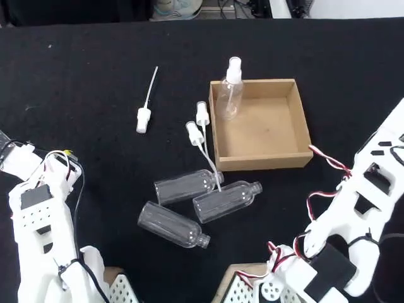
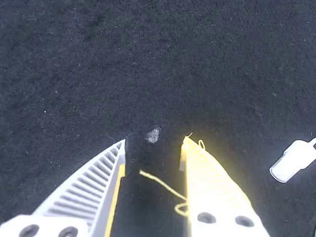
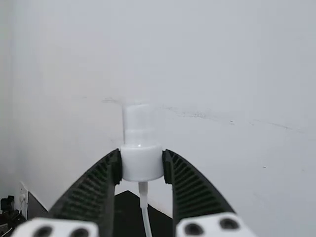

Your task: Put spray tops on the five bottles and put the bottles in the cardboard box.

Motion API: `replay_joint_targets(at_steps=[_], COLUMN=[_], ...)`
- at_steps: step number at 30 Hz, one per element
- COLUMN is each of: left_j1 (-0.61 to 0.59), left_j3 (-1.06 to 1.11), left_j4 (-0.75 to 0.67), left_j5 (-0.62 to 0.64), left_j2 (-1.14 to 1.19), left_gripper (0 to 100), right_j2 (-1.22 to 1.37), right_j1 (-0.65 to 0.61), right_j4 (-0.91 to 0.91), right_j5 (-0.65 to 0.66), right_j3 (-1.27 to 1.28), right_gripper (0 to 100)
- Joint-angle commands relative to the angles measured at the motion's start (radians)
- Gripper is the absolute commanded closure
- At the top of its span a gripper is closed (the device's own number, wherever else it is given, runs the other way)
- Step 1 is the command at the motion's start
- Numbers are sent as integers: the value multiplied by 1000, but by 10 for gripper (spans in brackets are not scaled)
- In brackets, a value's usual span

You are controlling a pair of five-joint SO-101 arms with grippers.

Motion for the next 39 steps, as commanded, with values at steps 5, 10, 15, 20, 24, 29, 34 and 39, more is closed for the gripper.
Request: replay_joint_targets(at_steps=[5, 10, 15, 20, 24, 29, 34, 39], left_j1=[-4, -4, -2, -2, -2, -2, -2, -2], left_j3=[-58, -58, -58, -58, -58, -58, -58, -56], left_j4=[2, 2, 0, 0, 0, 0, 0, 0], left_j5=[5, 5, 6, 6, 6, 6, 5, 5], left_j2=[-20, -20, -20, -20, -20, -20, -20, -20], left_gripper=[818, 818, 818, 818, 818, 818, 818, 818], right_j2=[130, 194, 196, 205, 206, 206, 206, 206], right_j1=[-14, -20, -46, -54, -48, -32, -25, 5], right_j4=[-195, -334, -456, -453, -453, -453, -451, -422], right_j5=[8, 49, 63, 64, 68, 61, 63, 61], right_j3=[-25, 27, 150, 197, 214, 229, 251, 242], right_gripper=[984, 982, 980, 980, 981, 980, 979, 979])
